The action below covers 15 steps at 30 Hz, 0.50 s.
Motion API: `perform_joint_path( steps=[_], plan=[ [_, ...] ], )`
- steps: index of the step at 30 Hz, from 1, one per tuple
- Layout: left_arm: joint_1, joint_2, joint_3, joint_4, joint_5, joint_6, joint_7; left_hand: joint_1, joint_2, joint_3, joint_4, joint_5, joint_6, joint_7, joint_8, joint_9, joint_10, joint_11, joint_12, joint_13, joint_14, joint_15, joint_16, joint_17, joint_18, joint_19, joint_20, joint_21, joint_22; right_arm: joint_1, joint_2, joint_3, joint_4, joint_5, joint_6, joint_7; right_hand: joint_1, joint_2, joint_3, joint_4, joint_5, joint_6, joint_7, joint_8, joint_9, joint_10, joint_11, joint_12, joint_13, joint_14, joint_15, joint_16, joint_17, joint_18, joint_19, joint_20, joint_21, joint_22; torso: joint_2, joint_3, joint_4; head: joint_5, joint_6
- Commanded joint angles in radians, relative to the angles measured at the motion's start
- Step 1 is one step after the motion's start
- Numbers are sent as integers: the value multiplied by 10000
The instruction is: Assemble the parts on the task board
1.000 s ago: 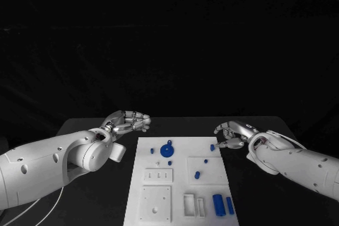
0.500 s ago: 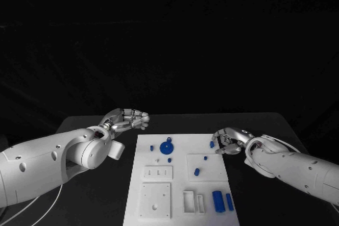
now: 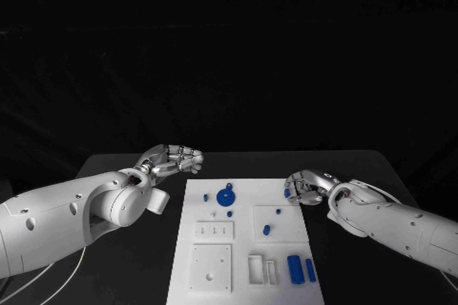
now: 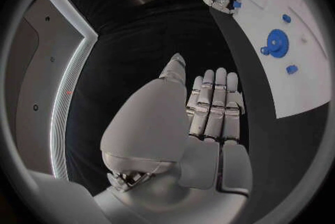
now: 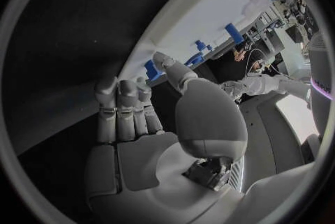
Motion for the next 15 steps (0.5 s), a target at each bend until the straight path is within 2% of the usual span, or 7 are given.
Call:
perform_joint_path(
  steps=[1,3,6,11,15],
  plan=[
    [8,-3,7,43,-54,156,101,68,27,-28,16,-1,-25,103,-38,-7,-63,16,-57,-14,56,8,-37,12,120,-56,43,-49,197,-7,29,0,-23,46,-20,-49,-48,89,262,98,-265,208,66,65,9,79,-2,61,-24,103,-12,11,21,1139,64,1,32,178,-13,-8,-10,2,-21],
    [8,-6,7,44,-66,158,98,68,28,-28,16,-1,-24,103,-38,-7,-63,16,-57,-14,56,8,-38,12,120,-56,43,-49,197,-7,44,0,-40,46,-35,-69,-78,117,375,137,-393,329,59,123,25,94,-10,74,-29,118,-19,17,28,1139,76,-4,43,183,-13,-11,-11,1,-27],
    [8,-8,7,37,-69,165,89,67,29,-28,16,-1,-25,103,-39,-7,-64,16,-57,-14,56,8,-39,13,120,-56,43,-50,197,-7,72,0,-77,46,-84,-95,-133,159,643,237,-864,707,11,301,77,127,-51,99,-44,144,-57,23,40,1139,101,-20,69,189,-18,-4,-16,2,-28],
    [8,-13,7,39,-77,172,85,67,28,-28,15,-1,-24,103,-39,-7,-64,16,-57,-14,56,8,-41,14,120,-57,43,-50,197,-7,109,0,-87,38,-74,-111,-214,184,932,292,-1189,1134,-151,492,141,161,-205,109,-69,165,-204,15,55,1139,120,-40,105,196,-21,-4,-13,0,-33],
    [8,-22,7,45,-86,170,76,67,27,-28,14,-1,-24,103,-40,-7,-65,16,-57,-14,56,8,-43,15,120,-58,43,-51,197,-7,140,0,-71,4,-86,-127,-266,183,1006,270,-1300,1271,-207,543,159,182,-260,112,-82,176,-257,11,64,1139,131,-53,127,197,-16,-2,-14,18,-37]
  ],
)
